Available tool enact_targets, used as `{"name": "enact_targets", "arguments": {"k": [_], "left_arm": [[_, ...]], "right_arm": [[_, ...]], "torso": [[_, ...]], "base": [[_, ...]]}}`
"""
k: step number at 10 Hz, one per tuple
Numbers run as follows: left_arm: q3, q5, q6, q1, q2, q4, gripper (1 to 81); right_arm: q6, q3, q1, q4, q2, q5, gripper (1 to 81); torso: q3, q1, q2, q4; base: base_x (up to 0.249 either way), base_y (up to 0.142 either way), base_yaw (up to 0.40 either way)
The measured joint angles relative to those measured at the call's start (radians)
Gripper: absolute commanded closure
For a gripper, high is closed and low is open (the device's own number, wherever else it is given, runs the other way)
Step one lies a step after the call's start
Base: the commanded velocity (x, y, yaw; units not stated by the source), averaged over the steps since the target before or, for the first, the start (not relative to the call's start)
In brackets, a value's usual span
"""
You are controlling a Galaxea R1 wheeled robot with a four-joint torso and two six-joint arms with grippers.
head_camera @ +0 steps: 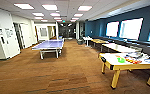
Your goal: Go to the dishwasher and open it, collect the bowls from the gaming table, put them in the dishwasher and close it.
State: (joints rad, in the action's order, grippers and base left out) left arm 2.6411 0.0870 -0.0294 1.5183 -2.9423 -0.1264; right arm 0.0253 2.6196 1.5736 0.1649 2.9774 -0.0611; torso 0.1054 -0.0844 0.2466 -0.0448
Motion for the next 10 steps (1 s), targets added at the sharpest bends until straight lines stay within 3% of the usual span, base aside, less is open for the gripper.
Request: {"name": "enact_targets", "arguments": {"k": [10], "left_arm": [[0.011,0.000,0.000,0.000,-0.003,0.000,1.0]], "right_arm": [[0.000,0.002,0.002,0.000,0.000,0.000,1.0]], "torso": [[0.000,0.000,0.000,0.000]], "base": [[0.138,0.000,0.000]]}}
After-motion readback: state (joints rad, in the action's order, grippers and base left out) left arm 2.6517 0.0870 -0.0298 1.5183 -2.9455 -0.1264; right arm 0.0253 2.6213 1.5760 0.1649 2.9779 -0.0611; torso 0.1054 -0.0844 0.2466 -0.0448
